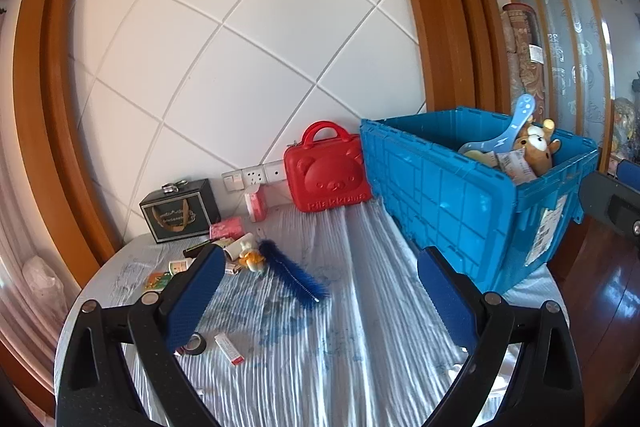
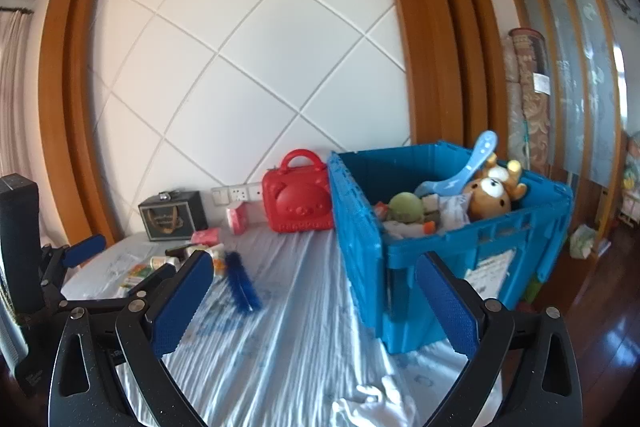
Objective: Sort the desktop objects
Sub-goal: 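Move both tools toward the scattered items on the bed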
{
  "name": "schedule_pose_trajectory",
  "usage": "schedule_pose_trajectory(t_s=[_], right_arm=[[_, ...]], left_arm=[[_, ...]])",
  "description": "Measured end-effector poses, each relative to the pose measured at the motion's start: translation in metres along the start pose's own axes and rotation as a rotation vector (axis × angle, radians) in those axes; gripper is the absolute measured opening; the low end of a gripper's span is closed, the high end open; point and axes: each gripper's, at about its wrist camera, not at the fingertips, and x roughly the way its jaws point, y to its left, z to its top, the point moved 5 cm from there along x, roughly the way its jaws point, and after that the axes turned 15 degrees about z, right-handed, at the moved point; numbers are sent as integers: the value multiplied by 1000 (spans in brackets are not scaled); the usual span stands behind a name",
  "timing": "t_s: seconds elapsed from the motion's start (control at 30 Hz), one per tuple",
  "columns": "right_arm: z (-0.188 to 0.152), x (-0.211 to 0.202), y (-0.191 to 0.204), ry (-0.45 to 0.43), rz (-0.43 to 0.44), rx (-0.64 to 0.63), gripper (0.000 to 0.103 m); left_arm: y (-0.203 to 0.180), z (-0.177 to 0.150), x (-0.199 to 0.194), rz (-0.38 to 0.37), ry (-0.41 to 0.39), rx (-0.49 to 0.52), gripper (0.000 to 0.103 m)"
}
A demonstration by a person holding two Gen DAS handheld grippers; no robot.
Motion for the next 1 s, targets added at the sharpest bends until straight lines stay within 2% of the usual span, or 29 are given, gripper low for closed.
schedule_pose_trajectory(t_s=[0.27,0.5,0.57,0.73,1.0], right_arm=[[-1,72,27,39,24,16,103],[-5,163,82,115,55,-11,103],[-10,188,96,126,54,-17,103],[-25,241,116,178,73,20,103],[-20,325,131,248,135,-46,103]], left_arm=[[44,-13,61,22,31,2,98],[106,-44,137,33,87,5,98],[126,-54,163,29,125,1,98],[159,-70,221,62,183,30,98],[186,-67,291,115,214,13,98]])
